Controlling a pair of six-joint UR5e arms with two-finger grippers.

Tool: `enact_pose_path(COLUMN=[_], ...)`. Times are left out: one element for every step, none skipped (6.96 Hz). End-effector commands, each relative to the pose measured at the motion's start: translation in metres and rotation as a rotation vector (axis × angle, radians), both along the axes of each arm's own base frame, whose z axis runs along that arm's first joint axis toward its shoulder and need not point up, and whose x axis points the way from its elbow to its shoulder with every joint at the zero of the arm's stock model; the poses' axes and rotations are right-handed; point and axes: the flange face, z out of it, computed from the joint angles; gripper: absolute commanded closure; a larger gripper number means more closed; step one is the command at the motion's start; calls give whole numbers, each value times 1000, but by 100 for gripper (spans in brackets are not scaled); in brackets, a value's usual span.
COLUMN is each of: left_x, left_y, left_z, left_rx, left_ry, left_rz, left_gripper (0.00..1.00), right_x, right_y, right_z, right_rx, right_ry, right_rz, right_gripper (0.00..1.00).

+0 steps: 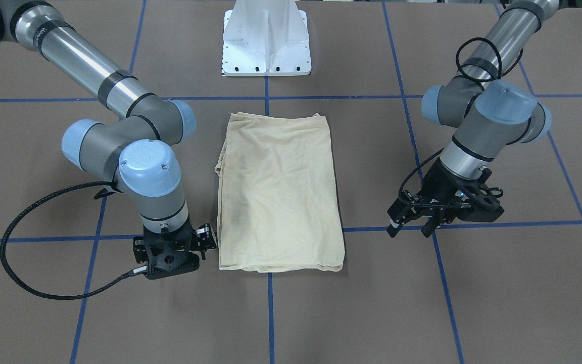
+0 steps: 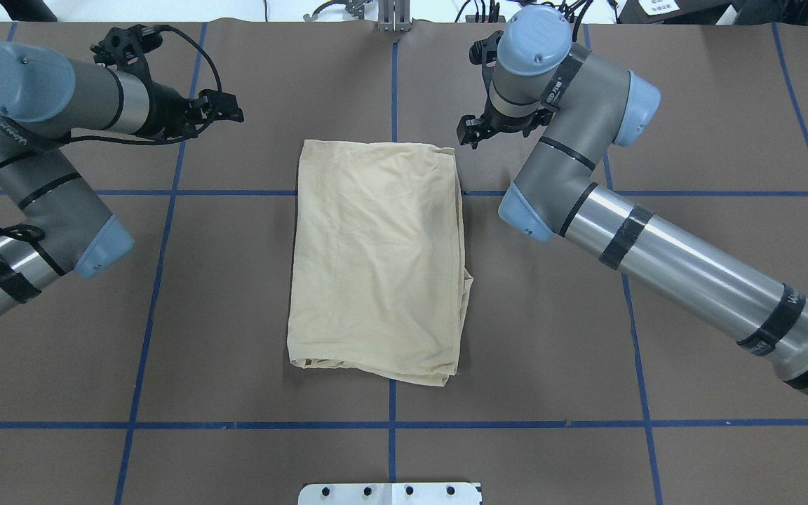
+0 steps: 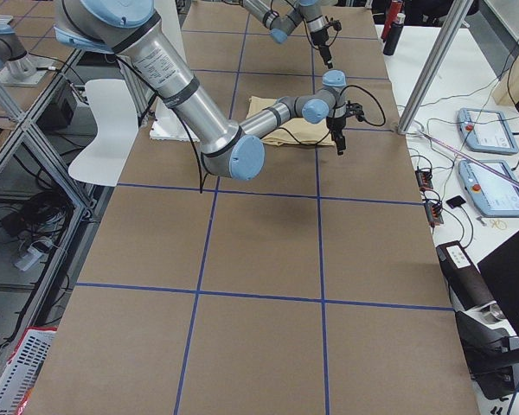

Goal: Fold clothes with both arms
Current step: 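Raise the right gripper off the shirt and draw it back, then lower both grippers to the shirt's side edges near the robot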

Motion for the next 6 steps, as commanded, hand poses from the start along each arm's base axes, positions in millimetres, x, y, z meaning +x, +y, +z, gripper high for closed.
enact_pose_path(left_x=[-2, 25, 35, 52, 61, 65], left_y=[14, 58, 80, 99, 128, 150], left_z=[-33, -64, -83, -88, -86, -73], left_rx=[-12, -21, -59, -143, -193, -242], left_ry=[78, 153, 214, 272, 383, 439], left_rz=[-10, 47, 62, 74, 103, 113], left_gripper=[0, 0, 0, 0, 0, 0], right_x=[30, 43, 42, 31, 30, 33], right_y=[31, 73, 100, 121, 147, 178], right_z=[-2, -13, -37, -43, -51, -47], right_rx=[-62, -133, -195, -289, -324, -318], right_ry=[-98, -193, -266, -304, -336, -370], right_rz=[51, 75, 103, 156, 161, 132], right_gripper=[0, 0, 0, 0, 0, 0])
